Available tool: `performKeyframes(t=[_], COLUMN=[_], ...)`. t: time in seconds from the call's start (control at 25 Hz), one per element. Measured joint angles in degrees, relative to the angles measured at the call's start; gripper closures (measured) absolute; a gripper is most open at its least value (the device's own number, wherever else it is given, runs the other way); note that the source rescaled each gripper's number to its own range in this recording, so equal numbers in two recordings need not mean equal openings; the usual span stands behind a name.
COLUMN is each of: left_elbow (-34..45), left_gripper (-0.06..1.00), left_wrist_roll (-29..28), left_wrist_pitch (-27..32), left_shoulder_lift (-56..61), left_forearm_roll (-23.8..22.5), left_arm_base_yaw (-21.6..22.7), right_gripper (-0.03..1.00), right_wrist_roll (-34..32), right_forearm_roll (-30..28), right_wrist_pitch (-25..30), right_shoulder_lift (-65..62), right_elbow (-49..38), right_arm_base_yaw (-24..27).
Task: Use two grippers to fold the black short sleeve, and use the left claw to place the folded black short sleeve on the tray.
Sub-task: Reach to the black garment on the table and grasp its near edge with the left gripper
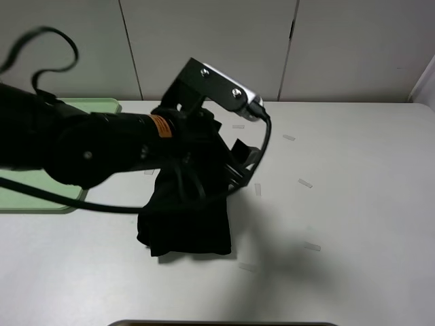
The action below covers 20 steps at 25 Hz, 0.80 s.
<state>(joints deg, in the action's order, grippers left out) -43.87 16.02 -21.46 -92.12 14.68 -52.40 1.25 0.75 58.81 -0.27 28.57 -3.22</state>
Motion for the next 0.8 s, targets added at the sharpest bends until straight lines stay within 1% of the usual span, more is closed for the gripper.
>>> performKeyframes(t=[0.16, 0.36, 0.44, 0.52, 0.8], left_elbow=[0.00, 0.00, 0.00, 0.00, 0.00], left_gripper=[0.12, 0.11, 0.11, 0.11, 0.11], left_wrist_roll=[0.15, 0.22, 0.22, 0.22, 1.79], left_wrist_pitch=[6.18, 13.56, 15.36, 16.40, 16.79], left_shoulder_lift=[4.64, 8.05, 8.24, 8.24, 8.24], left_forearm_roll=[1.49, 0.82, -0.90, -2.22, -10.40], left_arm_base_yaw=[4.60, 12.03, 14.55, 16.18, 21.80], right_gripper=[-0.02, -0.02, -0.02, -0.02, -0.02], right_wrist_roll=[0.00, 0.00, 0.00, 0.00, 0.00], right_forearm_roll=[0.05, 0.05, 0.05, 0.05, 0.15], right_wrist_pitch=[0.00, 0.00, 0.00, 0.00, 0.00], right_shoulder_lift=[0.00, 0.00, 0.00, 0.00, 0.00], right_elbow=[0.00, 0.00, 0.00, 0.00, 0.00], right_arm_base_yaw=[0.00, 0.00, 0.00, 0.00, 0.00])
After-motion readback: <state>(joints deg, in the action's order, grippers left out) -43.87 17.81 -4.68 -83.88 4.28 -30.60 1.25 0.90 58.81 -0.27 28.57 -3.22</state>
